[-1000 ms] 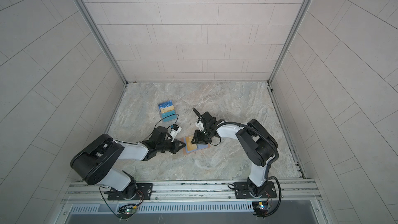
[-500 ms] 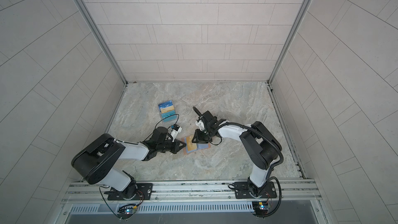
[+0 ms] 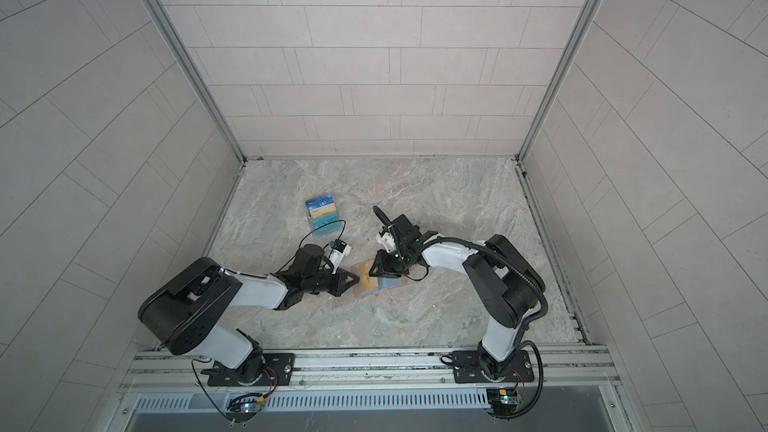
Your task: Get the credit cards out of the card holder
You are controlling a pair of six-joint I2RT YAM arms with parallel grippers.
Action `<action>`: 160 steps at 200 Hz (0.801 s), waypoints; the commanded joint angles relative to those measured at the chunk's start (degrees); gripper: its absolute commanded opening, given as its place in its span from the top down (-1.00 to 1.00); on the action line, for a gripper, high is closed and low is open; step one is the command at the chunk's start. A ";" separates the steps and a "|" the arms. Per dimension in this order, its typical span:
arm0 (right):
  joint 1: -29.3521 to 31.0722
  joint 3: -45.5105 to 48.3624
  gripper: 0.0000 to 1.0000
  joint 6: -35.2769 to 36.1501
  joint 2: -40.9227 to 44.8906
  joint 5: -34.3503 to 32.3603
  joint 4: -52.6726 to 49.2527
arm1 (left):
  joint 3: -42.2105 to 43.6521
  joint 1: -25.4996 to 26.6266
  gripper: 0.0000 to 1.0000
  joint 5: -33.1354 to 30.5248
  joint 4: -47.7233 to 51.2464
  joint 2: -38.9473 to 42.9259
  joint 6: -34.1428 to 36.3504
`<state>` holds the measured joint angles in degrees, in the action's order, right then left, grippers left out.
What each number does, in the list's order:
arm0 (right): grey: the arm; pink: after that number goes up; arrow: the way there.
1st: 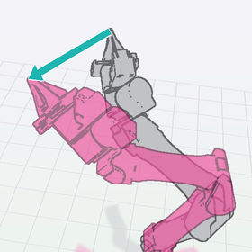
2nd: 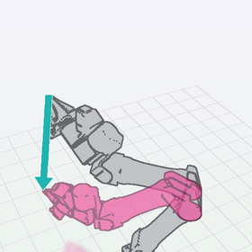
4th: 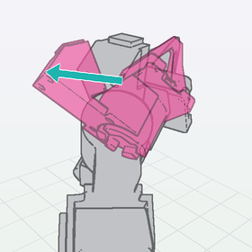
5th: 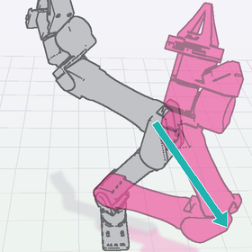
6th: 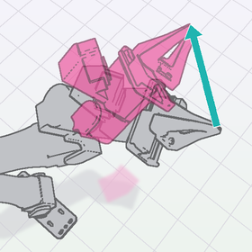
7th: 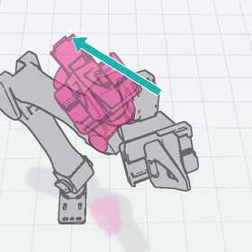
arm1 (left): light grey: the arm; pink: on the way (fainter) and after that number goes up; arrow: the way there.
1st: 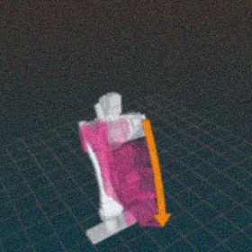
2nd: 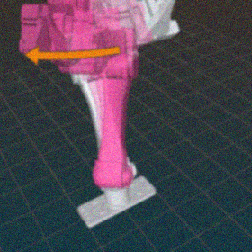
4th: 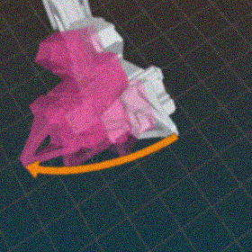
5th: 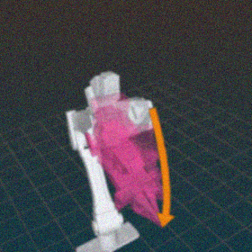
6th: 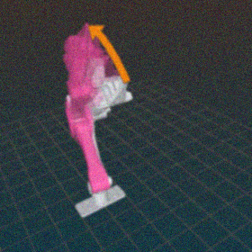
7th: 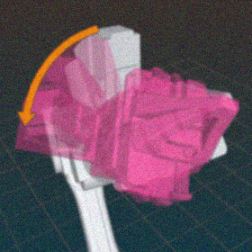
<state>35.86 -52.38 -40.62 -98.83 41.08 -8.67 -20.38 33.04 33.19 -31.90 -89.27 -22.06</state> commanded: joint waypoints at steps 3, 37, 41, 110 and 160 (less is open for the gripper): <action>0.20 1.00 0.42 -0.96 0.54 4.75 5.27 | 0.10 0.44 1.00 -1.48 1.79 -0.81 0.25; 0.30 0.63 0.44 -0.17 -0.73 7.47 6.46 | 0.16 0.45 1.00 -1.72 2.24 -0.48 0.33; 0.24 0.59 0.44 -0.09 -0.96 7.59 6.58 | 0.17 0.44 1.00 -1.72 2.20 -0.41 0.27; 0.27 -0.04 0.46 -1.65 -5.58 7.03 8.83 | 0.14 0.39 1.00 -3.16 4.59 2.65 0.61; 0.30 1.20 0.47 -1.48 -5.94 6.38 9.35 | -2.02 0.44 1.00 -4.97 7.63 6.34 1.41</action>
<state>35.83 -51.42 -41.89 -103.79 47.79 -0.16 -20.40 33.04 29.63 -26.63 -84.77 -21.96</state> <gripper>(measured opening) 0.264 0.052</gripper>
